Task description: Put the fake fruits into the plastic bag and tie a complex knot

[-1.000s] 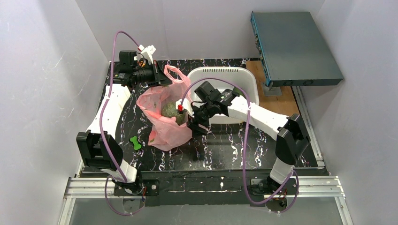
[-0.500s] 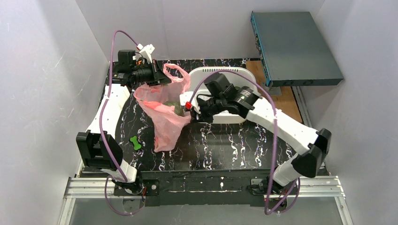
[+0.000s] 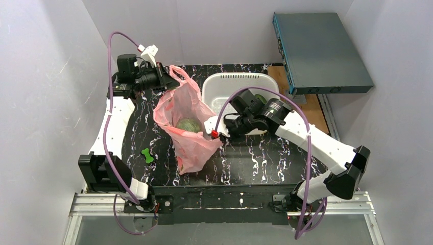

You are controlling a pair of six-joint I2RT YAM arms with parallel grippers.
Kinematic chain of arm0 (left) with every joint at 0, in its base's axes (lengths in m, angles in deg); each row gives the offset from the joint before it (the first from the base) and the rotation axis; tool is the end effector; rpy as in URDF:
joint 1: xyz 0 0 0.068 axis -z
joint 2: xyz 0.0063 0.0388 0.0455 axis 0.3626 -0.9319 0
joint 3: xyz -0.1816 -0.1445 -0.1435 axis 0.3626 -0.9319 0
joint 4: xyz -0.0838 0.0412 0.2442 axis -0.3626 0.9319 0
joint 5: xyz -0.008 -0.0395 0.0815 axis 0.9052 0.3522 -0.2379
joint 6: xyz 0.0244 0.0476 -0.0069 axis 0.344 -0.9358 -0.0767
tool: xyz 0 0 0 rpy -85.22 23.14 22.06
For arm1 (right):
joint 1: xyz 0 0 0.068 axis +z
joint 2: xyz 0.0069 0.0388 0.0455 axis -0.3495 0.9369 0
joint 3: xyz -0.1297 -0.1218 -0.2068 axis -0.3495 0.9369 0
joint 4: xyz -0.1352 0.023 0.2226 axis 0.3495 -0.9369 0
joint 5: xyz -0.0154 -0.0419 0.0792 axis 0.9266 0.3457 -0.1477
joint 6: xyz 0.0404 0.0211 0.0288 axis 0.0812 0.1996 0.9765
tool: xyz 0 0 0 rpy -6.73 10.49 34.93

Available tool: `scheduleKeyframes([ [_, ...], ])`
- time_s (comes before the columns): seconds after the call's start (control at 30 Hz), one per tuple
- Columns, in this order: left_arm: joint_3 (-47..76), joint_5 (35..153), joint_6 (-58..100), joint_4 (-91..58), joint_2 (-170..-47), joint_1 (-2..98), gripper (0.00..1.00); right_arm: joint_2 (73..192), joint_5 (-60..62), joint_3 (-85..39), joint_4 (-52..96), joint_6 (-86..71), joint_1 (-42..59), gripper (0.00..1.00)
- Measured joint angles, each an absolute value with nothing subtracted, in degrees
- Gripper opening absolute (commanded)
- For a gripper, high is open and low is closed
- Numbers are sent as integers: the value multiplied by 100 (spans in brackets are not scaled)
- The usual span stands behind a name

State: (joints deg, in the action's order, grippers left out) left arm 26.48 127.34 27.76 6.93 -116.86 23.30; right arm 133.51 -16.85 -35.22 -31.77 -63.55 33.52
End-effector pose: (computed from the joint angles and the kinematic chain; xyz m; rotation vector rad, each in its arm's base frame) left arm 0.3294 -0.0356 0.4015 0.2229 1.9400 -0.9406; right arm 0.1582 0.2442 0.3807 -1.9909 1.3154 0.5859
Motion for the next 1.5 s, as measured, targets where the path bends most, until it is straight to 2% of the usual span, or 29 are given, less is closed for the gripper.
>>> scheduleKeyframes([
  [0.1,2475,12791,2559,796,-11540,2300,0,13388,-1611,-3352,-3450,-6445,3352,48],
  [0.13,2416,12806,2489,831,-11492,2295,0,13397,-1609,-3352,-3490,-6443,3343,53],
  [0.3,1994,12887,2126,1115,-11072,2287,0,13360,-1987,-3793,-3568,-6014,2950,69],
  [0.47,1942,12944,1969,1177,-10963,2287,0,13224,-2468,-4774,-3175,-5005,1865,67],
  [0.67,1942,12944,1943,1183,-10971,2287,0,13421,-1486,-5050,-2563,-3905,1107,67],
  [1.17,1942,12891,2035,1122,-11061,2287,0,16313,2321,-5159,-2067,-3199,550,68],
  [1.33,1942,12891,2028,1122,-11061,2287,0,17172,2874,-5135,-1597,-3112,443,72],
  [1.5,1942,12893,2021,1118,-11061,2287,0,17215,2890,-4774,-1171,-3160,421,74],
])
